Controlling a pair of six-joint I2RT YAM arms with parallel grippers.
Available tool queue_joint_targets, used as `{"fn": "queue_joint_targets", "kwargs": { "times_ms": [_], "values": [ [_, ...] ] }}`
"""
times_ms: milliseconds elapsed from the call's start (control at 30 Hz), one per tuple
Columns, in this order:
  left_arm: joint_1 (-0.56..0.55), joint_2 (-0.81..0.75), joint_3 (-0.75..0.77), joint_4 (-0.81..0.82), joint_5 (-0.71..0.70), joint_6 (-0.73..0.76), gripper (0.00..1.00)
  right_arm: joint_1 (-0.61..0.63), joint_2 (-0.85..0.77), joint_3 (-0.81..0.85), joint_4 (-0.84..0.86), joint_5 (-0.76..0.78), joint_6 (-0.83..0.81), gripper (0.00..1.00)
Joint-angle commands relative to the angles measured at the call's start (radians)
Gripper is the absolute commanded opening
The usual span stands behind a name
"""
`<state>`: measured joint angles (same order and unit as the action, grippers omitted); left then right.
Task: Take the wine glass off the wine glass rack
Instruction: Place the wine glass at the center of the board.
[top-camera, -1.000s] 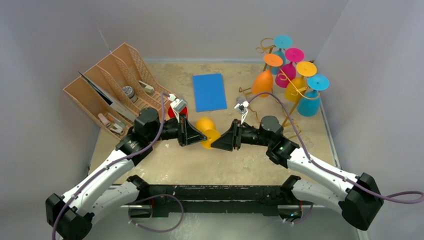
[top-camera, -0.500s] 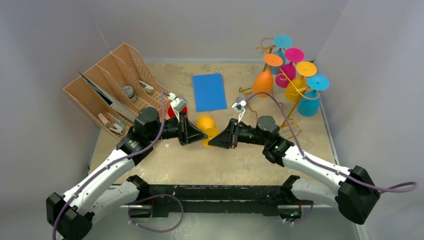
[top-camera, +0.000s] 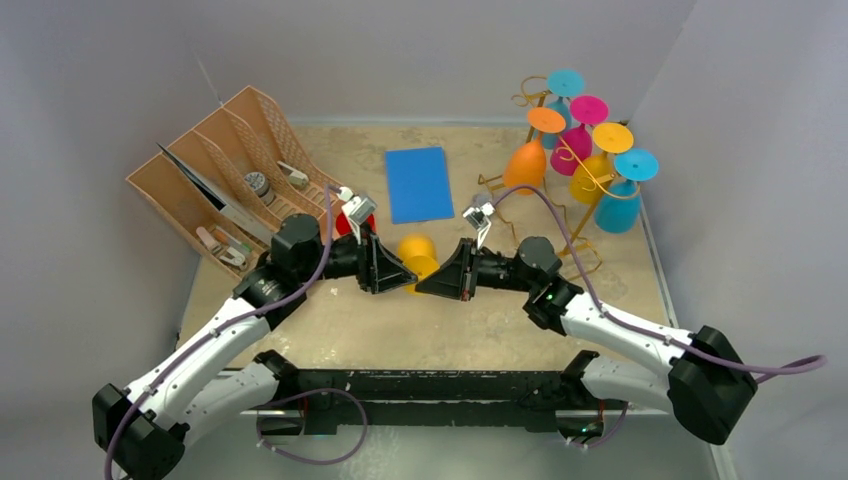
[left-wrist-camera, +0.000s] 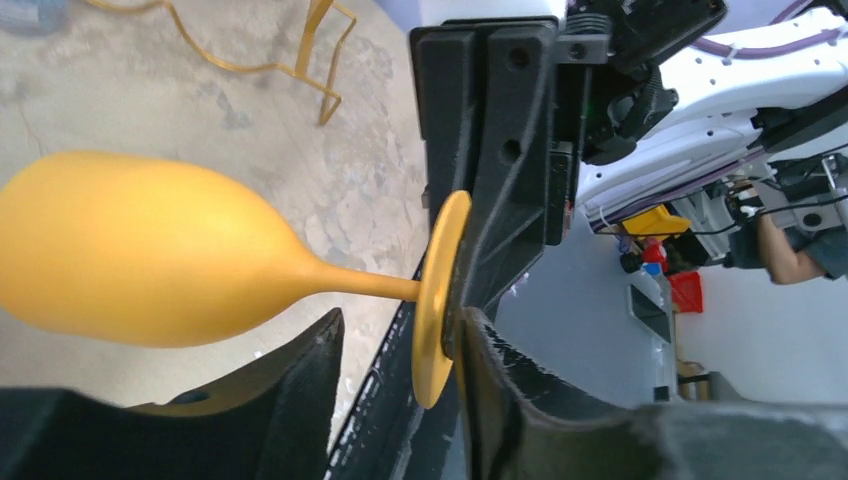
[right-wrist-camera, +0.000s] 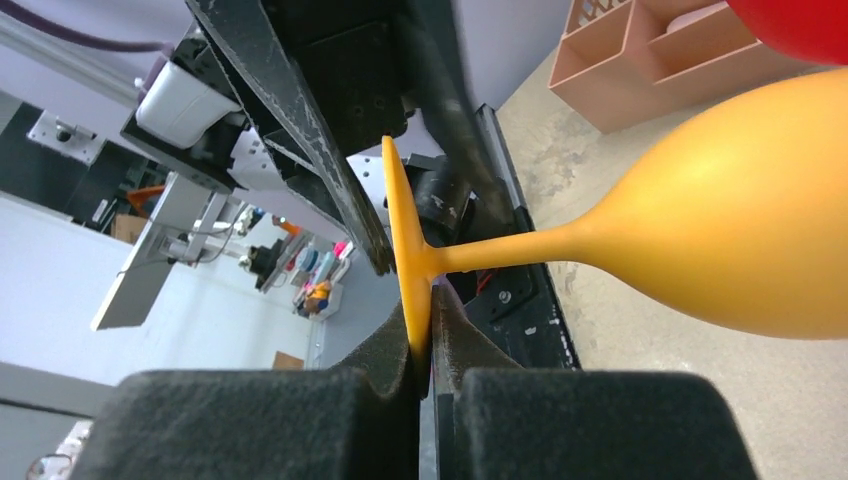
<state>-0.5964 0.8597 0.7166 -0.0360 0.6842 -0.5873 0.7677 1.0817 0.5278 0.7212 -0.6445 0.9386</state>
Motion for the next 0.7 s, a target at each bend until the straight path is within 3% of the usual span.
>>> {"fn": "queue_joint_targets", "kwargs": {
  "times_ms": [0,100,233,367,467,600,667],
  "values": [
    [-0.003,0.028,0.083,-0.116,0.001,0.017,0.49,0.005,-0.006,-0.014,0.167,-0.074,-0.058,0.00],
    [-0.003,0.006,0.118,-0.183,-0.046,0.047,0.63,0.005,-0.019,-0.010,0.145,-0.160,-0.196,0.00],
    [-0.003,-0.042,0.206,-0.332,-0.161,0.104,0.75,0.005,-0.073,0.011,-0.067,-0.245,-0.520,0.00],
    [-0.001,-0.044,0.309,-0.516,-0.240,0.176,0.83,0.005,-0.148,0.048,-0.383,-0.356,-0.955,0.00],
    [-0.002,-0.015,0.367,-0.607,-0.261,0.229,0.84,0.004,-0.202,0.059,-0.609,-0.419,-1.396,0.00],
    [-0.001,0.022,0.403,-0.618,-0.202,0.242,0.84,0.004,-0.208,0.096,-0.767,-0.388,-1.526,0.00],
    [-0.002,0.042,0.418,-0.613,-0.158,0.235,0.84,0.005,-0.208,0.081,-0.742,-0.426,-1.544,0.00]
  ]
}}
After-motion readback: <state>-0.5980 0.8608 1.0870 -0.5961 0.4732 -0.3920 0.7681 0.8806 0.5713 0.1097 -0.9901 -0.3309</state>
